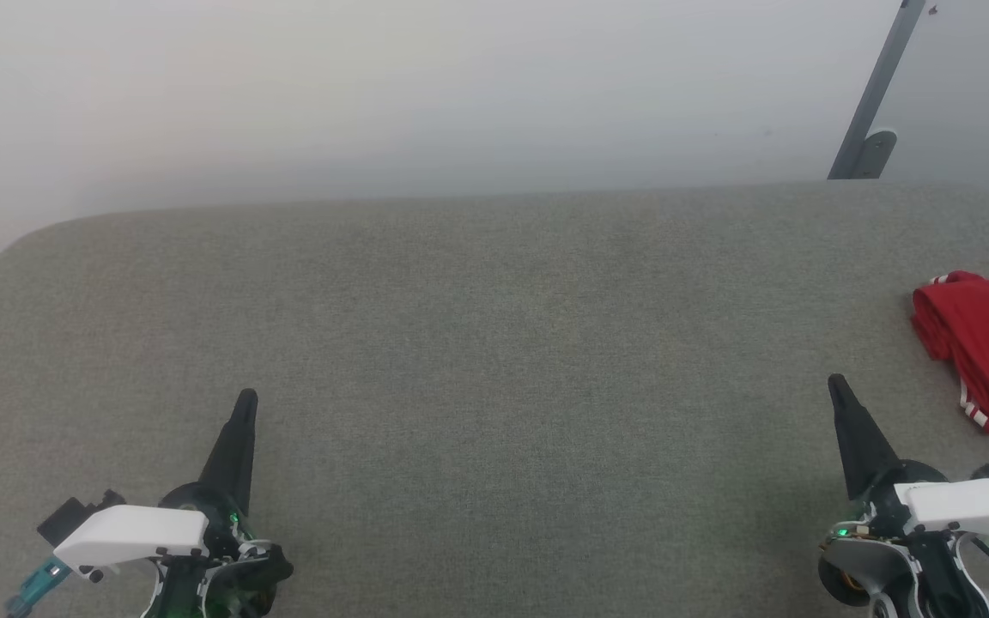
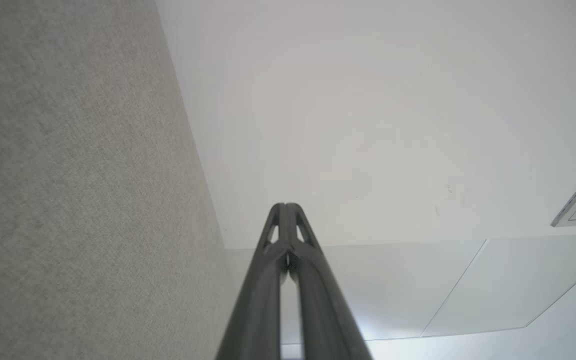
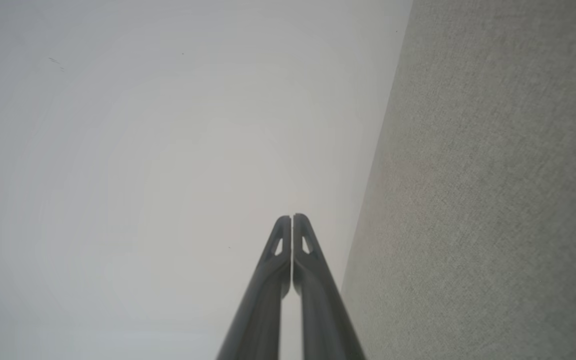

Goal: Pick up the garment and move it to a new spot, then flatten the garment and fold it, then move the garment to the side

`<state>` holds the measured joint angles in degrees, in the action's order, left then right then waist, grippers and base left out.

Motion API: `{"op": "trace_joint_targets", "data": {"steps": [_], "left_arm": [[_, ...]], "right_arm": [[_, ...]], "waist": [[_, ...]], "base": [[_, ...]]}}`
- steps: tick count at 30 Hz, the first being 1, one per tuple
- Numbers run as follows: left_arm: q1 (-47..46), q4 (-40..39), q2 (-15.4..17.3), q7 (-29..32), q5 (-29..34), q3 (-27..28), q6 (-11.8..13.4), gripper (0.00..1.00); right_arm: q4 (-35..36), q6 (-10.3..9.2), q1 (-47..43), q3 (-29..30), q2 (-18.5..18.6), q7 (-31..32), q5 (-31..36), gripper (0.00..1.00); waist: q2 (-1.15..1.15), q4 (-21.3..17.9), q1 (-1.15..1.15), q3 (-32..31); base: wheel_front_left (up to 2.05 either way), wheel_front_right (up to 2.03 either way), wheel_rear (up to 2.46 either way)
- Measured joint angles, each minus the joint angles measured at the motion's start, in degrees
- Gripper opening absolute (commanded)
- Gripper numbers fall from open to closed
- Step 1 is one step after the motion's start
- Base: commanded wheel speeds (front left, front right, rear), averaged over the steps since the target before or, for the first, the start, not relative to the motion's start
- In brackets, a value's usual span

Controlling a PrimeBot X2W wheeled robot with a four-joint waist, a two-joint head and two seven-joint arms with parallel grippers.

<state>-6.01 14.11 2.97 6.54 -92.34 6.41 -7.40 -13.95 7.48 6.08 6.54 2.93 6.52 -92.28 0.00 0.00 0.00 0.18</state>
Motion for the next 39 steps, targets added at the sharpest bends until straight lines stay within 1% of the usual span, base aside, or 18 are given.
{"op": "trace_joint_targets", "data": {"steps": [39], "left_arm": [[0.00,0.00,-0.02,0.01,0.00,0.04,0.00,0.00]], "right_arm": [[0.00,0.00,0.01,-0.01,0.00,0.03,0.00,0.00]], "waist": [[0.00,0.00,0.00,0.00]], "base": [[0.00,0.00,0.00]]}}
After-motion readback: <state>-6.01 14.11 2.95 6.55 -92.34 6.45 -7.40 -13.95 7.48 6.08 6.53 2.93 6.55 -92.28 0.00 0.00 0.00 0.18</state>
